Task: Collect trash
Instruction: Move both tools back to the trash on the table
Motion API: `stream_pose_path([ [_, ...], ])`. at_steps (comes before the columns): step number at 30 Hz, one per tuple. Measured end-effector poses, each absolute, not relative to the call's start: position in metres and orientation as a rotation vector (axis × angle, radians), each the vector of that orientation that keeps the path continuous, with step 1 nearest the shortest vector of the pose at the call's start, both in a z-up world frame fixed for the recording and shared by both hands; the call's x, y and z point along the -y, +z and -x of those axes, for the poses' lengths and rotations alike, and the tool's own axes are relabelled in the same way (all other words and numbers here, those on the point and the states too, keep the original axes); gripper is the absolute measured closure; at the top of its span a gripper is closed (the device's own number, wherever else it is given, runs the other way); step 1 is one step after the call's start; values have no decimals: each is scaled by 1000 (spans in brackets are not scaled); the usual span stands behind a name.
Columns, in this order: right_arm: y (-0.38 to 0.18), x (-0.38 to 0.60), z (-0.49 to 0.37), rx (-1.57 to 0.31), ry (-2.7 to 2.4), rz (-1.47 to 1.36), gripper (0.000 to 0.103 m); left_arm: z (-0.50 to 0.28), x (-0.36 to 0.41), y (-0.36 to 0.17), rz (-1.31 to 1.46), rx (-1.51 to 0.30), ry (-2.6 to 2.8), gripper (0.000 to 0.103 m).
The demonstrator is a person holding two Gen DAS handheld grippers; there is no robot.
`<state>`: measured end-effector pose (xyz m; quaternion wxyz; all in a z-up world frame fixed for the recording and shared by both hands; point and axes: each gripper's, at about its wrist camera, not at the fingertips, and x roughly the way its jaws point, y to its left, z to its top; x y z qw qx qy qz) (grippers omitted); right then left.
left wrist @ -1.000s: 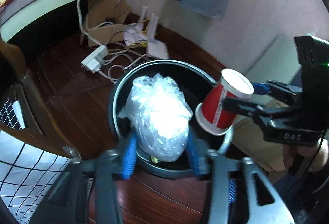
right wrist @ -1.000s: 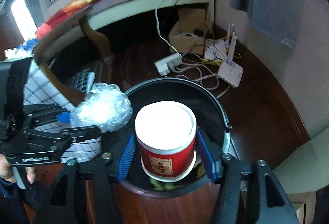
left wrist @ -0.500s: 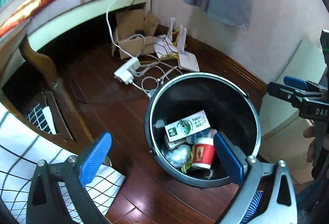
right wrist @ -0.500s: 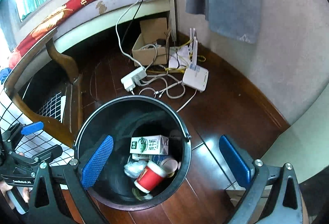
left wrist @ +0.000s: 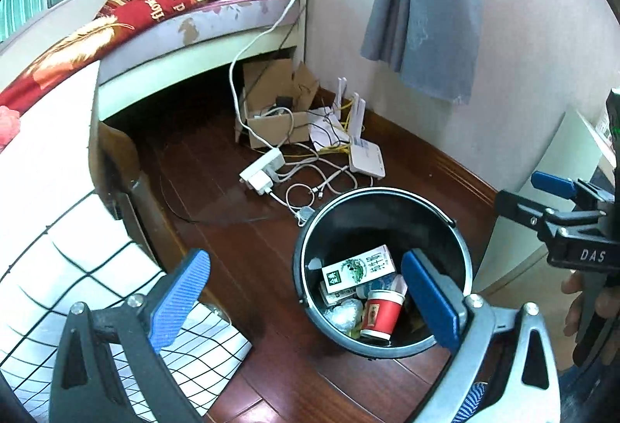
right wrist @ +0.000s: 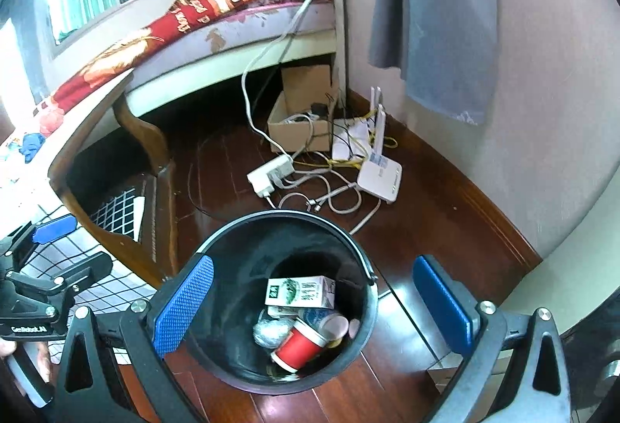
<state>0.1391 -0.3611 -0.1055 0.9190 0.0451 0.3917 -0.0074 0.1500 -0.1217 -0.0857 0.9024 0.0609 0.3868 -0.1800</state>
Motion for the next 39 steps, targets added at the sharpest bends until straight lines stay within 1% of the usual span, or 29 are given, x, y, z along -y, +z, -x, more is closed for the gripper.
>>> stream_pose_path([
  [9,-75,319,-132,-736,55,-21,0,-135,86,-56,-72,-708,-276,3],
  [18,-52,271,-134,-652,143,12,0,-121,25,-28,-11,-627,-171,3],
  [22,-39,239,-135,-606,202,50,0,-118,-10,-18,25,-607,-109,3],
  [27,-27,199,-147,-599,262,65,0,-113,-61,-13,52,-603,-15,3],
  [34,-8,111,-161,-559,413,115,0,-100,-143,-9,100,-588,157,10],
  [39,7,49,-181,-528,505,125,0,-105,-202,-1,146,-578,261,11],
])
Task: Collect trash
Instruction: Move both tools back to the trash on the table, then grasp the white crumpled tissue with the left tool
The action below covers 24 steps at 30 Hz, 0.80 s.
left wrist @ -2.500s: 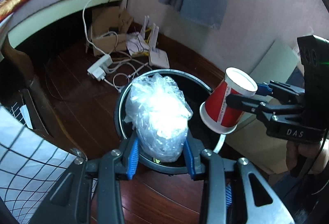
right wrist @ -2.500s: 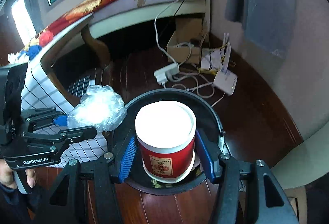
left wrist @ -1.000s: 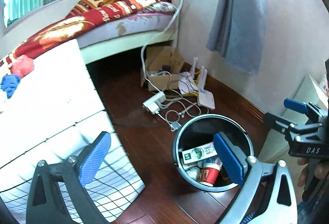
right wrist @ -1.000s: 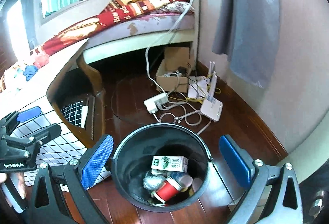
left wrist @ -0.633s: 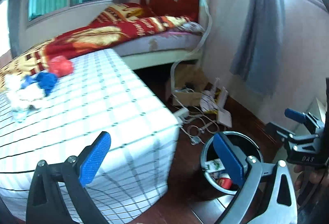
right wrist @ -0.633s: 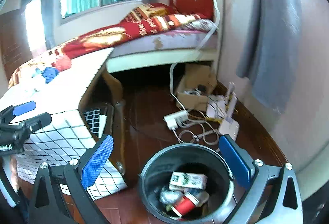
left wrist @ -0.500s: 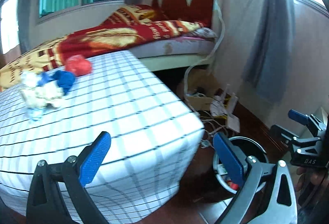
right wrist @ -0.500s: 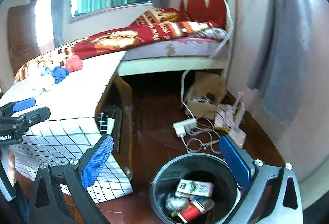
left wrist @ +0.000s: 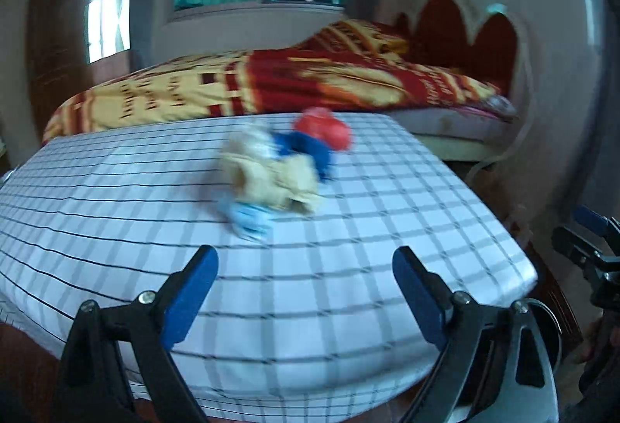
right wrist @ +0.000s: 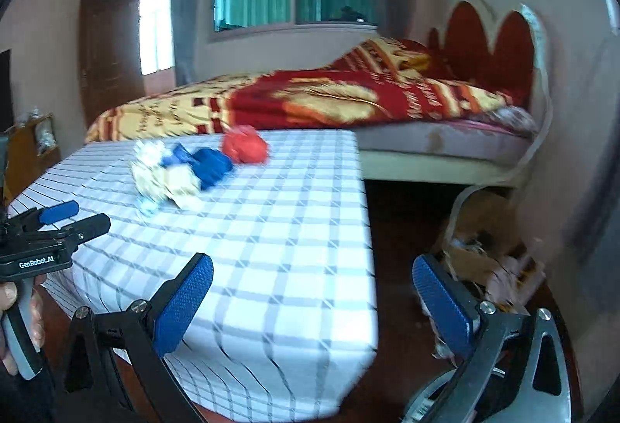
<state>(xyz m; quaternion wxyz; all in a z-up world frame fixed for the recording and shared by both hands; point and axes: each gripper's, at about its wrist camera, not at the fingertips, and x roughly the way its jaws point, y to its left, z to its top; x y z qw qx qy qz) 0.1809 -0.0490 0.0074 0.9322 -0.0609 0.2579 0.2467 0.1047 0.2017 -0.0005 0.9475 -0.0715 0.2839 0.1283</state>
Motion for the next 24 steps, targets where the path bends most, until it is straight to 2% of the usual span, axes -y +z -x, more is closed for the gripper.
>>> stream_pose_path([
  [7,8,-26,-226,-553,551,158,0,-133,-252,0,177,-580,315,11],
  [14,-7,-73,-260,-594,575,194,0,-166,-268,0,193,-570,276,11],
  [16,-10,-81,-268,-601,573,204,0,-175,-272,-2,199,-577,270,17],
  [24,-23,-103,-298,-639,576,208,0,-205,-295,-14,280,-641,219,29],
])
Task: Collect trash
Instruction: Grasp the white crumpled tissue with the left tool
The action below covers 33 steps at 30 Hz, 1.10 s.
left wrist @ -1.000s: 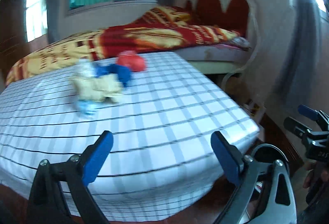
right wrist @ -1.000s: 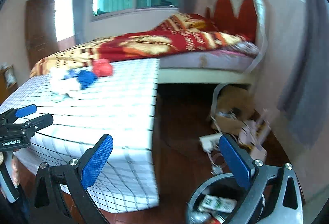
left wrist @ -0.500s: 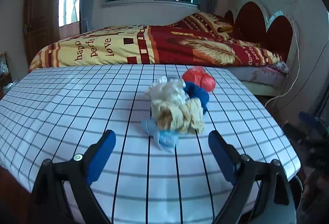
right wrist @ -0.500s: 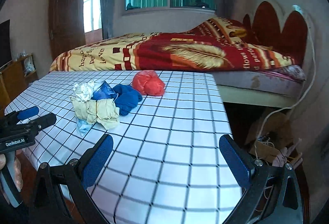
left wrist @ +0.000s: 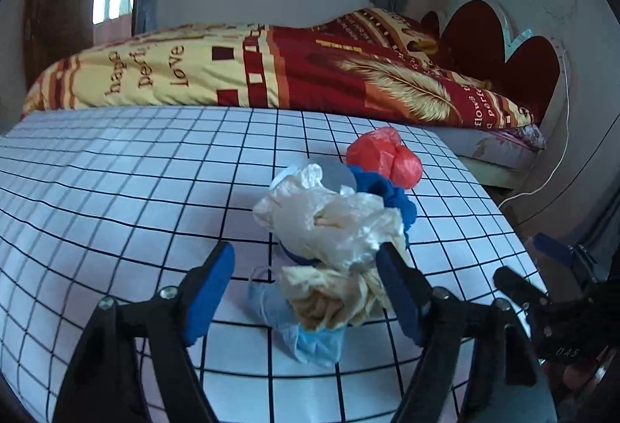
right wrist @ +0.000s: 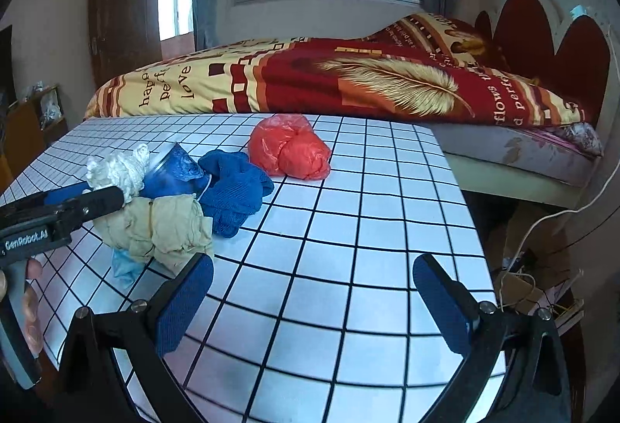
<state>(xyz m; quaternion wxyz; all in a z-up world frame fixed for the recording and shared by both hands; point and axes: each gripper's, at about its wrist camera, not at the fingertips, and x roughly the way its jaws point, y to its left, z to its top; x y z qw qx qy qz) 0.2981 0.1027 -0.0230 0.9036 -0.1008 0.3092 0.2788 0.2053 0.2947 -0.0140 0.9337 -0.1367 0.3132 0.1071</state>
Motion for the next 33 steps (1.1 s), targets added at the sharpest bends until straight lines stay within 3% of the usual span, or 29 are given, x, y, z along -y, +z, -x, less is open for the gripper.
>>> stream_pose_path([
  [2,-26,-109,-300,-642,586,216,0,-207,-295,-14,274,-640,215,32],
  [5,-29,-116,-301,-647,599,221,0,-210,-297,-16,286,-649,190,47],
  [7,-30,-120,-303,-652,605,220,0,-212,-297,-16,291,-654,172,62],
  [10,-32,-125,-303,-659,614,218,0,-214,-299,-17,290,-665,158,70],
  [12,-32,-126,-302,-654,617,221,0,-212,-301,-15,282,-655,187,69],
  [14,-32,-125,-301,-647,618,222,0,-210,-302,-13,275,-649,203,60],
  [16,-32,-125,-302,-650,615,216,0,-214,-303,-11,264,-650,213,43],
  [18,-32,-127,-305,-659,614,210,0,-217,-304,-11,258,-655,215,35],
  [24,-31,-139,-313,-663,619,217,0,-230,-316,-16,305,-665,207,35],
  [26,-31,-144,-317,-669,621,218,0,-233,-320,-17,311,-668,188,52],
  [27,-32,-146,-319,-674,621,218,0,-234,-322,-18,313,-673,177,75],
  [28,-32,-149,-321,-679,621,217,0,-234,-323,-19,313,-677,177,84],
  [33,-31,-159,-320,-689,636,210,0,-213,-334,-13,334,-607,187,87],
])
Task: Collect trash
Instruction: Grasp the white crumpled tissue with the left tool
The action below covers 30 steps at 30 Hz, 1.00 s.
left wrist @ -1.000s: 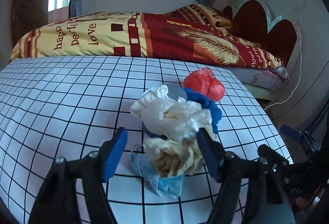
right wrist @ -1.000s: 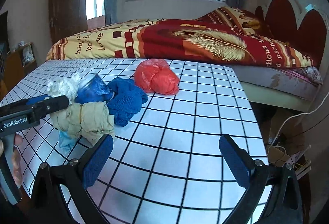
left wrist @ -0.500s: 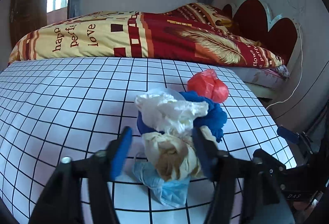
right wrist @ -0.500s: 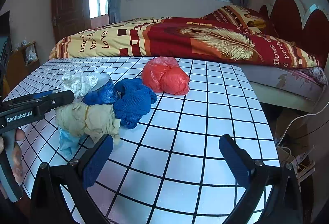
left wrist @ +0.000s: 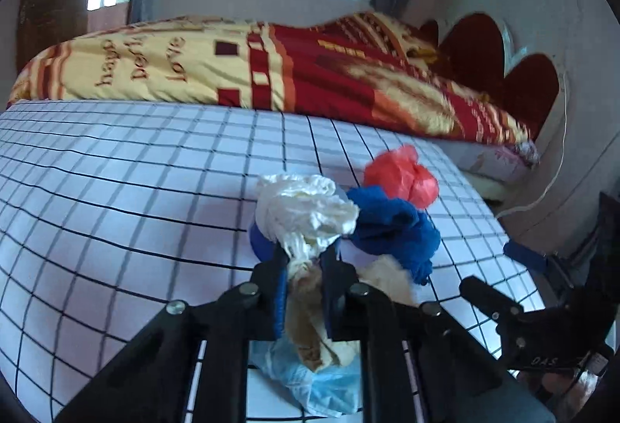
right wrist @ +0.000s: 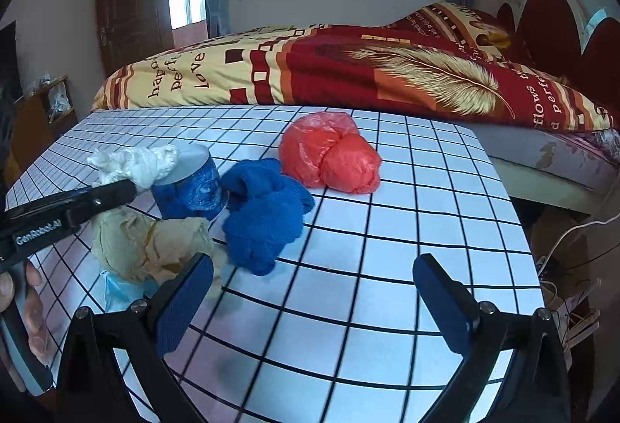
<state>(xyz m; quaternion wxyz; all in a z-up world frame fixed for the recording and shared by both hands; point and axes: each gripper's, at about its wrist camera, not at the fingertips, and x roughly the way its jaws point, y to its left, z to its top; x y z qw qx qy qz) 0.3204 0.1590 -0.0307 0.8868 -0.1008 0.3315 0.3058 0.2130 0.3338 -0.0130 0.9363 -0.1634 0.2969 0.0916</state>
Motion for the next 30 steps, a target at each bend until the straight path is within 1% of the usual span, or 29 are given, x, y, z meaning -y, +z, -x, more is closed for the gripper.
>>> stream_pose_path([
  [12,-27,-177,-296,-701,703,208,0,-168,-363,-3,308,-583,261,86],
  [14,-26,-183,-291,-701,715,216,0,-168,-370,-9,316,-615,272,85],
  [15,-26,-186,-289,-705,723,218,0,-169,-373,-13,325,-642,276,82],
  [20,-23,-199,-278,-697,745,234,0,-166,-383,-15,335,-639,290,82],
  [24,-23,-206,-276,-705,745,239,0,-174,-397,-24,375,-679,260,82],
  [26,-22,-208,-275,-707,746,241,0,-172,-399,-24,384,-664,233,90],
  [27,-22,-209,-276,-706,744,244,0,-171,-400,-23,384,-657,229,92],
  [30,-20,-210,-277,-704,739,242,0,-160,-407,-14,403,-603,238,92],
])
